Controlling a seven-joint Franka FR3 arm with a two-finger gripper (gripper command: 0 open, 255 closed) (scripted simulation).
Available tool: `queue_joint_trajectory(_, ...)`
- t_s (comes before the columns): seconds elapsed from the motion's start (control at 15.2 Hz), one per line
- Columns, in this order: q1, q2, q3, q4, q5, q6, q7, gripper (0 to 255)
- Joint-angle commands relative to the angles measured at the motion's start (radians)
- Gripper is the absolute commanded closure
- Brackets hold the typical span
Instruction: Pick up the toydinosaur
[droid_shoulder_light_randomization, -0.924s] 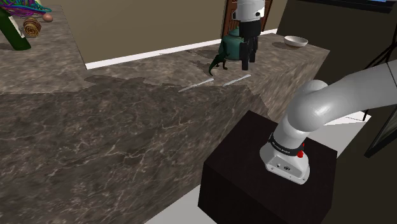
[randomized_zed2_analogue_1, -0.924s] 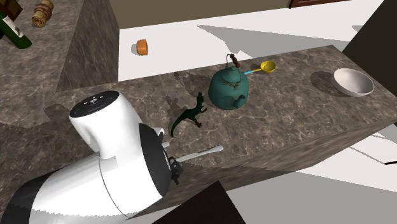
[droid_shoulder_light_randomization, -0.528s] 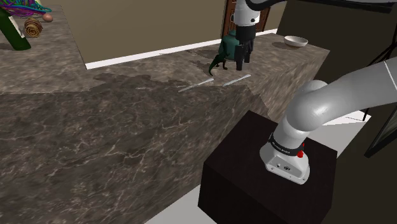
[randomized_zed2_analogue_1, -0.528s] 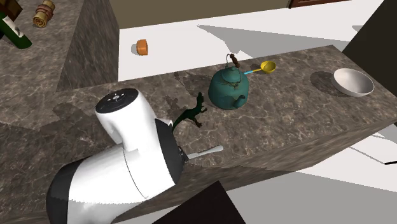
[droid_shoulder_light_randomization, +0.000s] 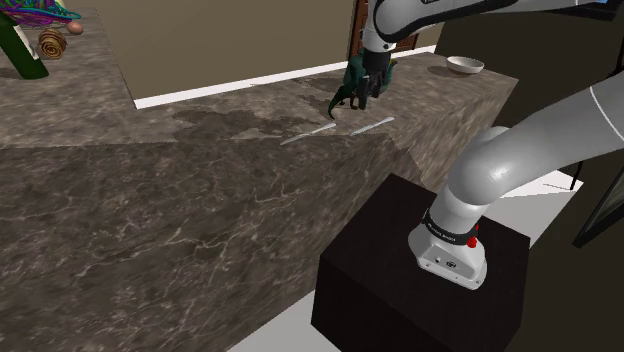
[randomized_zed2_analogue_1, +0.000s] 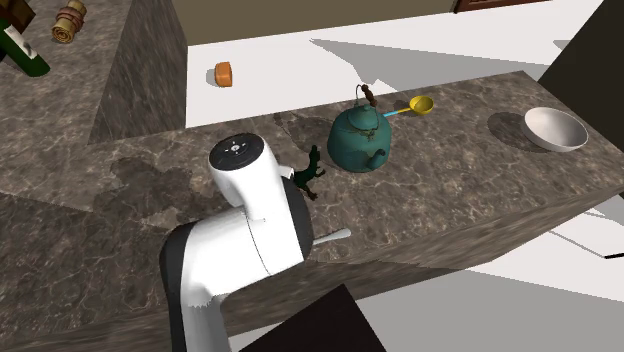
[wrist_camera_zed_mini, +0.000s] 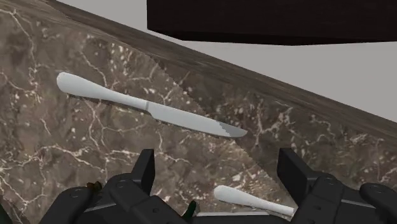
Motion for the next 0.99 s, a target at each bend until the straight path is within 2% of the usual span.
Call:
queue_joint_trajectory(0.0, -0.013, 0.039, -0.023, -0.003, -0.017, 0.091, -0.008, 0)
queue_joint_trajectory(0.46, -0.042, 0.218, -0.107, 0.048, -0.039, 0.376, -0.046, 0)
queue_joint_trajectory(0.79, -0.047, 0.36, -0.169, 0.121, -0.006, 0.557, -0.092, 0)
queue_joint_trajectory(0.92, -0.047, 0.386, -0.178, 0.124, 0.003, 0.593, -0.101, 0)
